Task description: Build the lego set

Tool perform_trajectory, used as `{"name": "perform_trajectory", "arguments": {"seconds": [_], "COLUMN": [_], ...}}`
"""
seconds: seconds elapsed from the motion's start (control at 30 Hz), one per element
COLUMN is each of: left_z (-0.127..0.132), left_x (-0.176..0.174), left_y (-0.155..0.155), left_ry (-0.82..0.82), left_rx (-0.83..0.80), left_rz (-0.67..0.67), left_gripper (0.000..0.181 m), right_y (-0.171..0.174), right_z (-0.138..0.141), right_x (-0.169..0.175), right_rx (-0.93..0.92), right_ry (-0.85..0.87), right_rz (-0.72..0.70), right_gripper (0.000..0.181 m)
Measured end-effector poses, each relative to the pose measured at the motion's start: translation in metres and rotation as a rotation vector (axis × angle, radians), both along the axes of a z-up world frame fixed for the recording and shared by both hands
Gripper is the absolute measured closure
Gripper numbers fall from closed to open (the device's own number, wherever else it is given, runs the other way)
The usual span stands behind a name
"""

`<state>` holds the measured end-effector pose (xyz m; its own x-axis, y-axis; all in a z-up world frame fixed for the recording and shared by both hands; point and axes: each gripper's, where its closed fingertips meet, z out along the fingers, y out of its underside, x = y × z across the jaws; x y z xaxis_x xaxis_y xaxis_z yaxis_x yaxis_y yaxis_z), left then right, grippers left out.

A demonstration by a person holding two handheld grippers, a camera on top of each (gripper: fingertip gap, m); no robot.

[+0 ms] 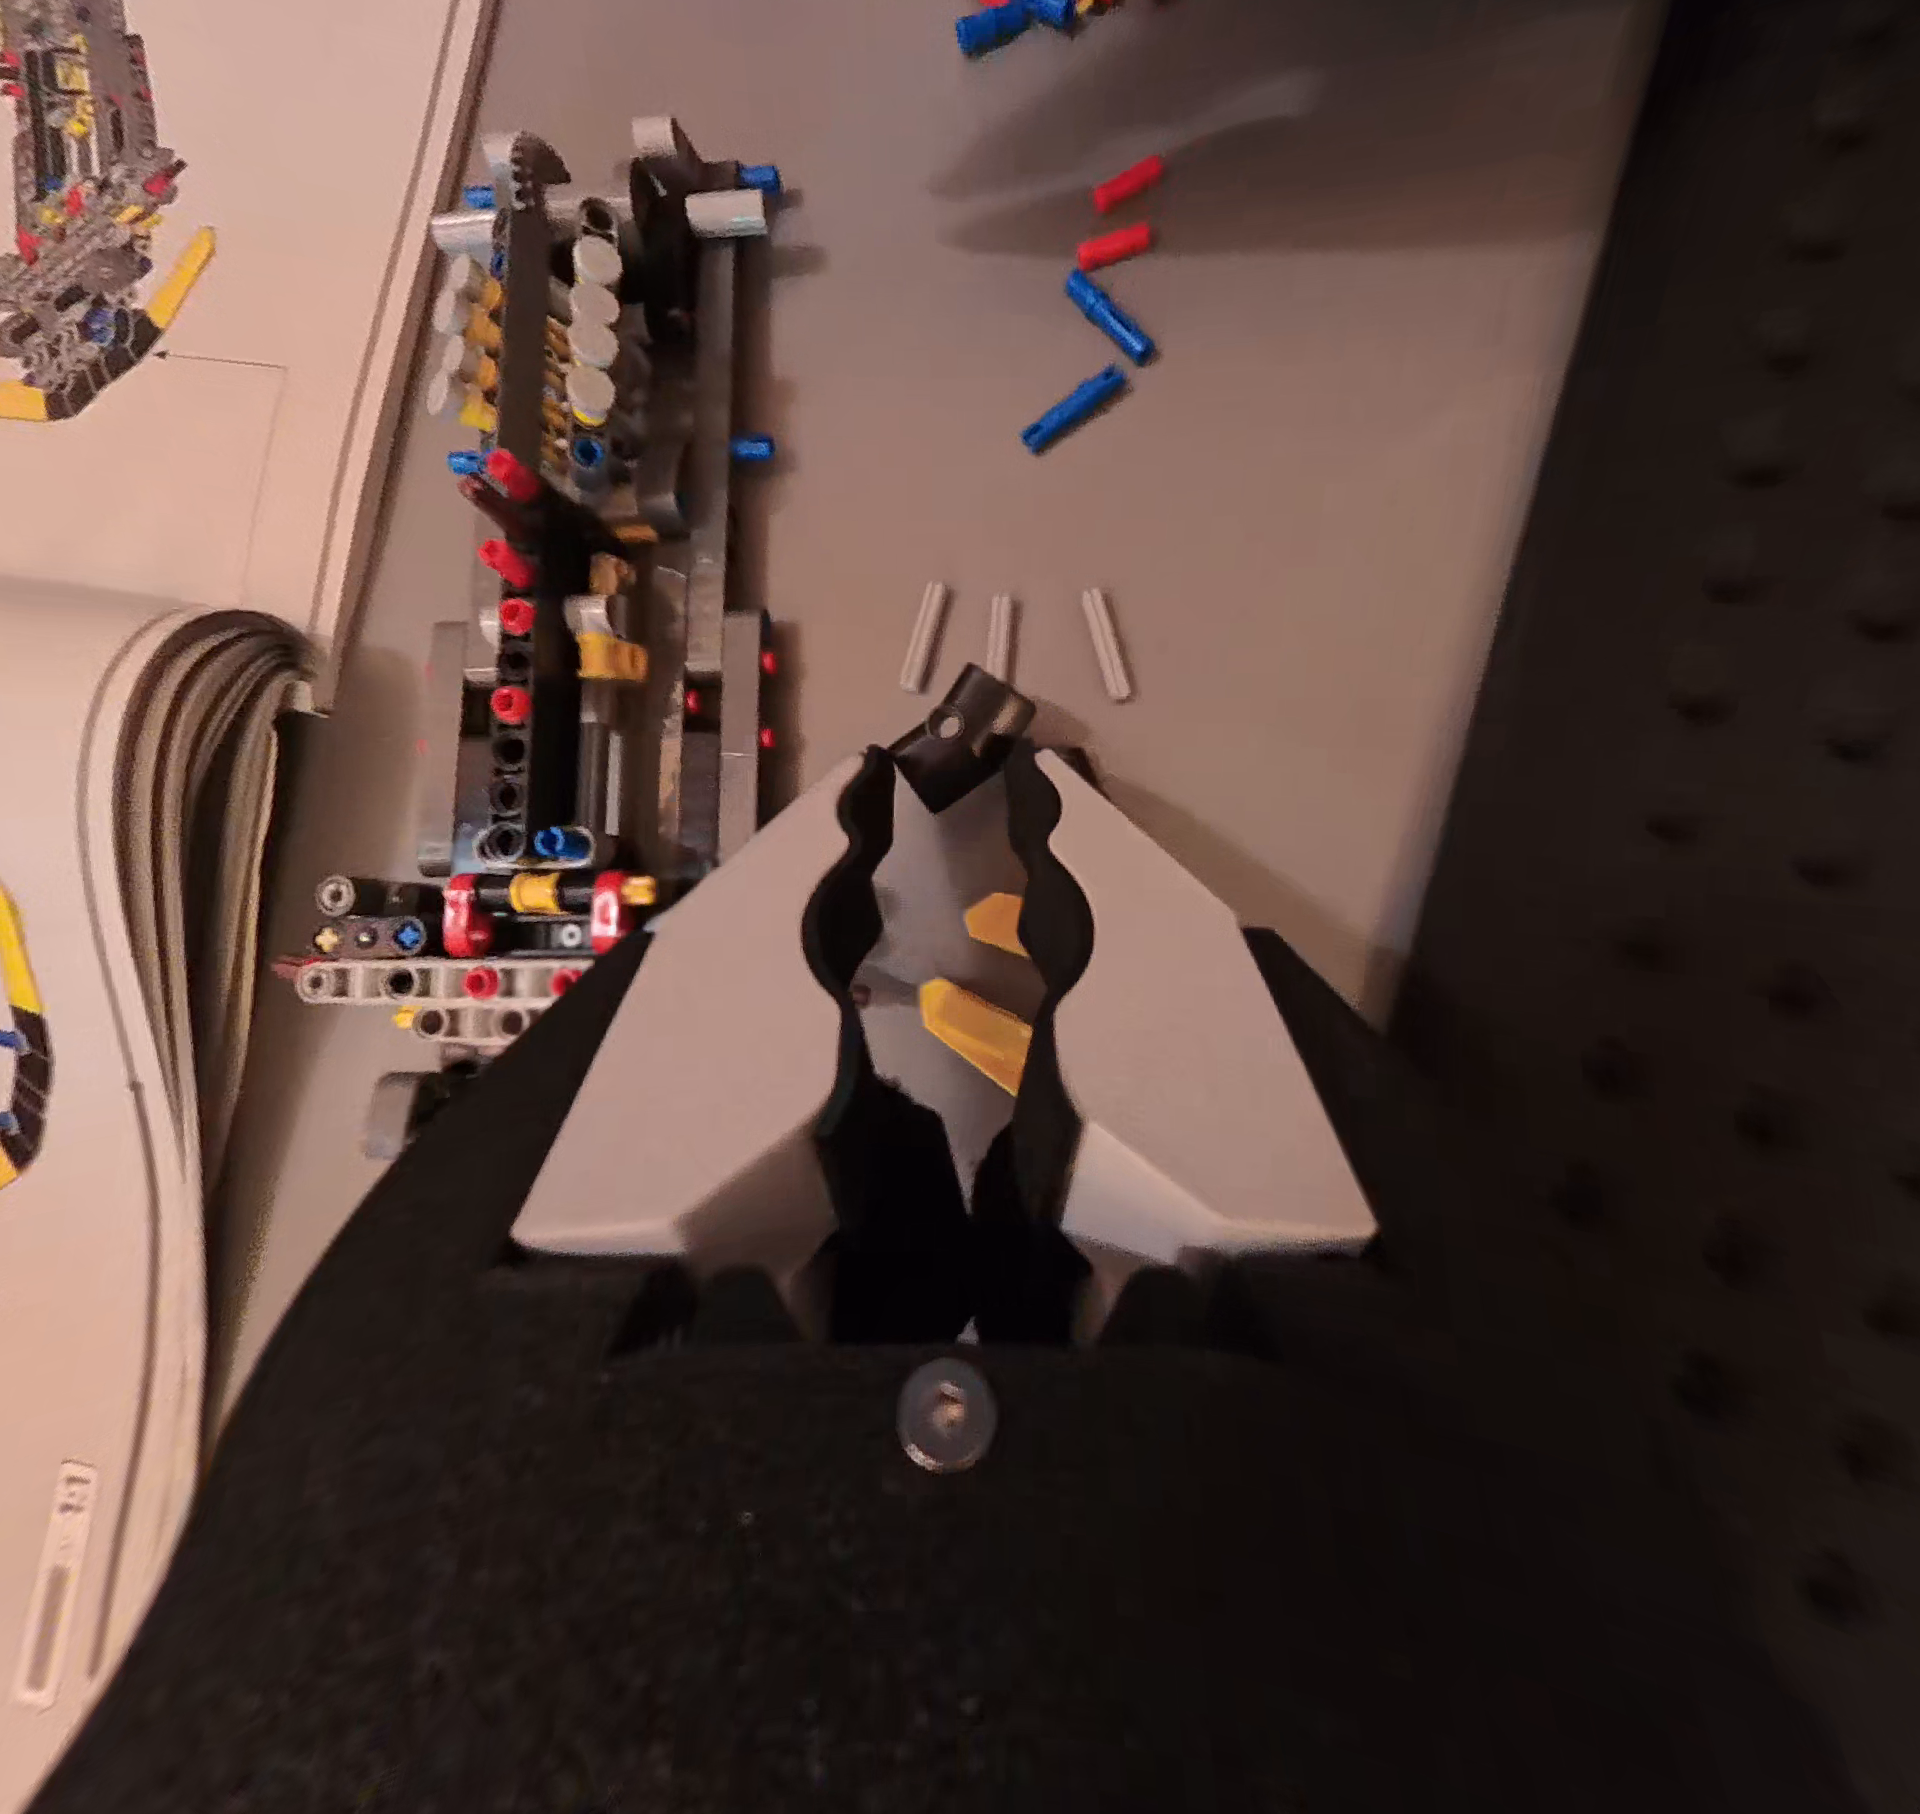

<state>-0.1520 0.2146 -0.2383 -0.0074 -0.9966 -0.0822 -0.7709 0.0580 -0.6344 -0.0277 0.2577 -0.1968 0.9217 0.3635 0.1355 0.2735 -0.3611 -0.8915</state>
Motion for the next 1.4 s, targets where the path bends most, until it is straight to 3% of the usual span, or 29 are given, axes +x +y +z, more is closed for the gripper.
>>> {"name": "perform_trajectory", "arguments": {"seconds": [0.27, 0.5, 0.73, 0.8, 0.9, 1.03, 1.13, 1.23, 1.4], "left_z": [-0.012, -0.01, 0.024, 0.041, 0.06, 0.072, 0.074, 0.061, 0.042], "left_x": [0.0, -0.001, -0.013, -0.034, -0.094, -0.193, -0.239, -0.257, -0.251], "left_y": [0.006, 0.002, 0.002, 0.01, 0.046, 0.084, 0.09, 0.084, 0.066], "left_ry": [0.085, 0.074, -0.127, -0.209, -0.276, -0.258, -0.269, -0.242, -0.201], "left_rx": [-0.04, -0.013, -0.135, -0.158, -0.076, 0.057, 0.043, 0.02, -0.009], "left_rz": [0.112, 0.125, 0.214, 0.258, 0.419, 0.636, 0.745, 0.778, 0.705], "left_gripper": [0.161, 0.16, 0.149, 0.149, 0.152, 0.152, 0.152, 0.154, 0.155], "right_y": [-0.001, -0.001, 0.0, 0.0, 0.0, 0.002, 0.004, 0.006, 0.007], "right_z": [0.0, -0.002, -0.003, -0.004, -0.005, -0.006, -0.008, -0.009, -0.011], "right_x": [-0.004, -0.004, -0.002, -0.002, -0.002, -0.001, 0.0, 0.002, 0.008], "right_rx": [-0.009, -0.02, -0.026, -0.029, -0.034, -0.039, -0.043, -0.049, -0.055], "right_ry": [0.022, 0.041, 0.035, 0.034, 0.03, 0.023, 0.018, 0.011, 0.02], "right_rz": [0.023, 0.027, 0.019, 0.017, 0.016, 0.012, 0.007, -0.003, -0.028], "right_gripper": [0.174, 0.174, 0.174, 0.174, 0.174, 0.174, 0.174, 0.174, 0.174]}}
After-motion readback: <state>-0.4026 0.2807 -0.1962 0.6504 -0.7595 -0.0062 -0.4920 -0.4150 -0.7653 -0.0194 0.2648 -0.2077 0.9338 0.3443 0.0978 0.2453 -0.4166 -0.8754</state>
